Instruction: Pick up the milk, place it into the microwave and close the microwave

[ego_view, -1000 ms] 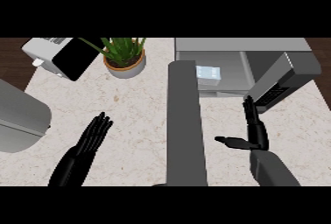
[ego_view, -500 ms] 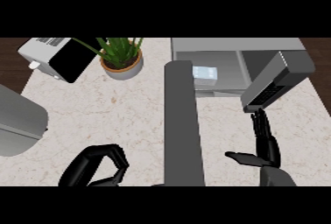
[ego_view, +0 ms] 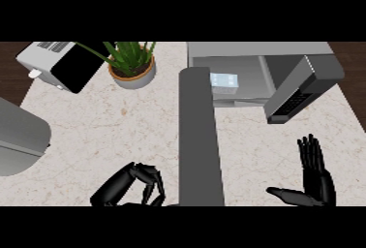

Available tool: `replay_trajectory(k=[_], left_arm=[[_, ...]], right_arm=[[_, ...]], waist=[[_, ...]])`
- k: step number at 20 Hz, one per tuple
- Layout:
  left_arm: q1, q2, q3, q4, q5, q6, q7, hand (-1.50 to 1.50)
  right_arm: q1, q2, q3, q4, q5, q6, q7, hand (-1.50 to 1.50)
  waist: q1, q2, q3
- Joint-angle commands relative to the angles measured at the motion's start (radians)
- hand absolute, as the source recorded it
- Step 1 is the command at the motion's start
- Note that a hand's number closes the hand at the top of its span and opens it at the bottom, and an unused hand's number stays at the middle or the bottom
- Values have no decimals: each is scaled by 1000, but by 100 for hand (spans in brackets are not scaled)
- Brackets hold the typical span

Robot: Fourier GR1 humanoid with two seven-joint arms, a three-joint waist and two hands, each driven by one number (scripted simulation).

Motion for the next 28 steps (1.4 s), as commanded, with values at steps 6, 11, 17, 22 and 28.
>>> replay_trajectory(k=[6,11,17,22,28], left_arm=[[-153,-163,-121,252,-90,56,-15,150],[-270,-165,-312,416,-7,259,-37,150],[-433,-166,-538,449,219,458,48,150],[-547,-166,-603,475,320,555,61,150],[-656,-166,-595,495,410,666,102,150]], right_arm=[[318,-9,55,-506,-117,117,160,-150],[358,-31,61,-658,-184,159,242,-150],[450,-59,70,-852,-258,209,330,-150],[433,-104,67,-904,-299,245,382,-150],[403,-117,84,-951,-308,248,417,-150]], waist=[[5,6,0],[1,10,0],[-30,13,-1],[-83,23,-3],[-148,35,-4]])
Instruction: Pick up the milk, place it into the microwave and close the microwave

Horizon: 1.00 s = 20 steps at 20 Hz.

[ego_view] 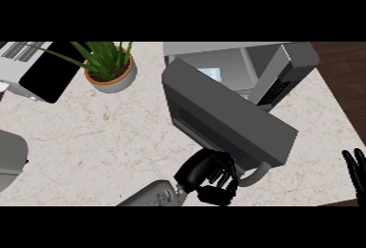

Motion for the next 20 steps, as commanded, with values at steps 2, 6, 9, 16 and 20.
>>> replay_trajectory(k=[2,6,9,16,20], left_arm=[[-36,-12,49,-36,138,102,-72,150],[-72,-12,74,-51,212,163,-147,-150],[-113,-12,84,-26,253,180,-175,-150],[-197,-12,85,29,330,237,-211,-150],[-247,-12,99,61,381,250,-223,-150]], right_arm=[[2,-17,8,-43,-25,23,27,-150],[-39,-43,-27,-67,-38,12,28,-150],[-47,-30,1,-82,-71,27,47,-150],[-67,-62,-17,-100,-124,49,73,-150],[-88,-81,-7,-105,-147,68,96,-150]], waist=[[-58,17,-7],[-80,23,-6],[-103,32,-5],[-158,40,-2],[-170,49,-1]])
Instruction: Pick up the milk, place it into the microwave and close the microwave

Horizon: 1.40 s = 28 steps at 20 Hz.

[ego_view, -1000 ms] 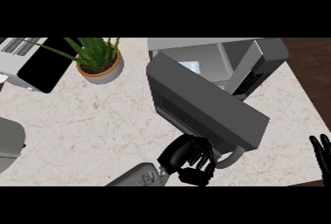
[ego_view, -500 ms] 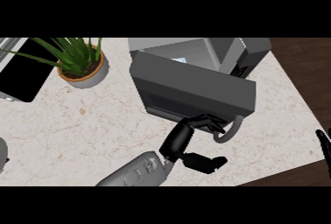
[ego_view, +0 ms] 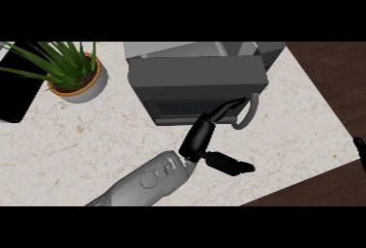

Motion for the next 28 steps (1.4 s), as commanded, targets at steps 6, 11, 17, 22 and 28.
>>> replay_trajectory(k=[6,11,17,22,28], left_arm=[[-103,-2,19,70,100,40,-41,-150],[-161,-2,28,111,142,51,-51,-150],[-205,-2,29,158,181,68,-81,-150],[-220,-2,15,171,219,77,-98,-150],[-223,-2,9,193,256,87,-131,-150]], right_arm=[[-49,-32,10,-4,-76,39,38,-150],[-80,-65,2,-14,-104,49,64,-150],[-93,-91,-7,-14,-130,57,86,-150],[-119,-106,-14,-15,-159,48,110,-150],[-132,-122,-23,-13,-192,49,127,-150]], waist=[[-49,21,3],[-64,24,3],[-91,29,4],[-109,32,3],[-117,34,3]])
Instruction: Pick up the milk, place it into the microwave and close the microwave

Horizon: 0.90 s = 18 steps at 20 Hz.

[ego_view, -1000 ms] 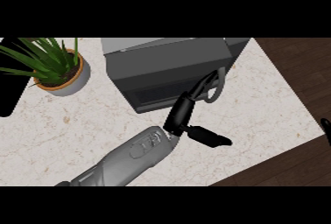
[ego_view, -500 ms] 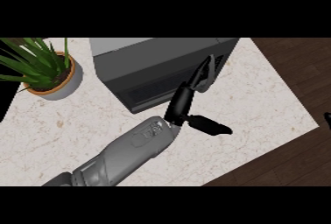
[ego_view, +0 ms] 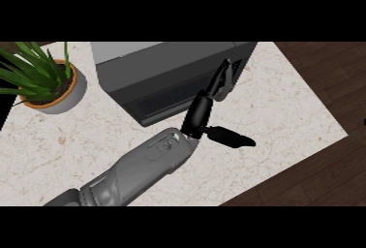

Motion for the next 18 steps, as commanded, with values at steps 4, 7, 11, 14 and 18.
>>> replay_trajectory(k=[4,7,11,14,18], left_arm=[[-49,-5,8,38,52,7,-20,-150],[-53,-5,-9,42,65,10,-29,-150],[-57,-5,-13,55,89,9,-45,-150],[-59,-5,-20,56,105,23,-54,-150],[-71,-5,-24,61,126,20,-70,-150]], right_arm=[[-16,-30,-10,8,-29,8,27,-150],[-29,-37,-8,6,-45,10,35,-150],[-38,-47,-12,6,-54,8,45,-150],[-45,-61,-19,14,-72,23,47,-150],[-55,-65,-19,15,-88,19,56,-150]], waist=[[-17,5,1],[-22,5,2],[-19,5,1],[-30,8,3],[-25,5,2]])
